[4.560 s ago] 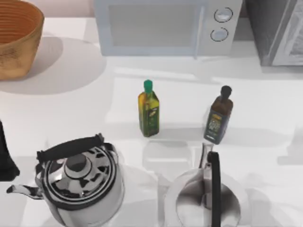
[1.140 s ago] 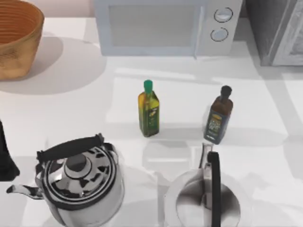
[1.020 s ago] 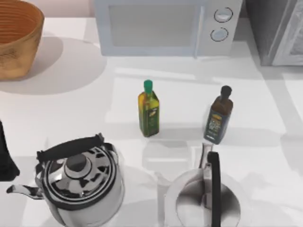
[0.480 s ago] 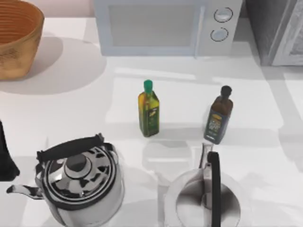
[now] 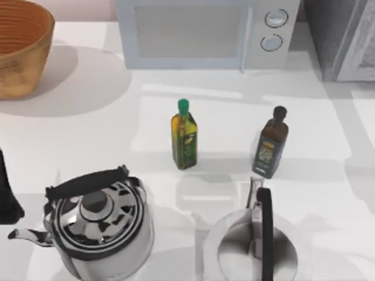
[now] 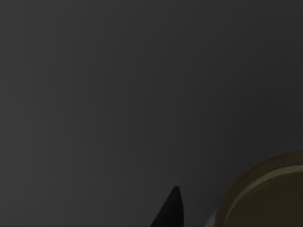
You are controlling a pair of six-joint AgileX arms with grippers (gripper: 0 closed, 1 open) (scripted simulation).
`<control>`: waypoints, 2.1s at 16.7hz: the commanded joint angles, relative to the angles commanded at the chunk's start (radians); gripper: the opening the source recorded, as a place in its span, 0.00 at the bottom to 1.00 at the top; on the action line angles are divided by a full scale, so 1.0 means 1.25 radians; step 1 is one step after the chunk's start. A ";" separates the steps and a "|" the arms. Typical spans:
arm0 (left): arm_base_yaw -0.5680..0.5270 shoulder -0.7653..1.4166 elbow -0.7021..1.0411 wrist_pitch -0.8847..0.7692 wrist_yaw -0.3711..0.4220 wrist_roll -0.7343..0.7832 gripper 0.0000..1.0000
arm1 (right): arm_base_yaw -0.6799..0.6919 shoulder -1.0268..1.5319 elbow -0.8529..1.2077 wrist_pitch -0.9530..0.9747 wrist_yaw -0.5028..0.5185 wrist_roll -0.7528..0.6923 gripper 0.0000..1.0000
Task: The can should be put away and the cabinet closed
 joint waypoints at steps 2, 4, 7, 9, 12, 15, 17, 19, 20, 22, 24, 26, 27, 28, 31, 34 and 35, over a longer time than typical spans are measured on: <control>0.000 0.000 0.000 0.000 0.000 0.000 1.00 | 0.000 0.000 0.000 0.000 0.000 0.000 0.75; 0.000 0.000 0.000 0.000 0.000 0.000 1.00 | 0.000 0.000 0.000 0.000 0.000 0.000 0.90; 0.000 0.000 0.000 0.000 0.000 0.000 1.00 | 0.000 0.000 0.000 0.000 0.000 0.000 1.00; 0.000 0.000 0.000 0.000 0.000 0.000 1.00 | 0.000 0.000 0.000 0.000 0.000 0.000 1.00; 0.000 0.000 0.000 0.000 0.000 0.000 1.00 | 0.000 0.000 0.000 0.000 0.000 0.000 1.00; 0.000 0.000 0.000 0.000 0.000 0.000 1.00 | 0.002 0.000 0.000 0.000 0.000 0.000 1.00; 0.000 0.000 0.000 0.000 0.000 0.000 1.00 | 0.000 -0.023 -0.024 0.013 -0.003 -0.003 1.00; 0.000 0.000 0.000 0.000 0.000 0.000 1.00 | -0.004 -0.077 -0.082 0.041 -0.012 -0.009 1.00; 0.000 0.000 0.000 0.000 0.000 0.000 1.00 | -0.006 -0.116 -0.123 0.059 -0.018 -0.013 1.00; 0.000 0.000 0.000 0.000 0.000 0.000 1.00 | -0.011 -0.217 -0.230 0.103 -0.032 -0.021 1.00; 0.000 0.000 0.000 0.000 0.000 0.000 1.00 | -0.016 -0.343 -0.373 0.152 -0.049 -0.030 1.00; 0.000 0.000 0.000 0.000 0.000 0.000 1.00 | -0.021 -0.486 -0.547 0.203 -0.065 -0.037 1.00; 0.000 0.000 0.000 0.000 0.000 0.000 1.00 | -0.023 -0.562 -0.646 0.229 -0.073 -0.040 1.00; 0.000 0.000 0.000 0.000 0.000 0.000 1.00 | -0.026 -0.640 -0.753 0.256 -0.081 -0.043 1.00; 0.000 0.000 0.000 0.000 0.000 0.000 1.00 | -0.036 -0.877 -1.103 0.333 -0.099 -0.047 1.00; 0.000 0.000 0.000 0.000 0.000 0.000 1.00 | -0.047 -1.106 -1.454 0.403 -0.110 -0.046 1.00; 0.000 0.000 0.000 0.000 0.000 0.000 1.00 | -0.051 -1.177 -1.562 0.423 -0.112 -0.045 1.00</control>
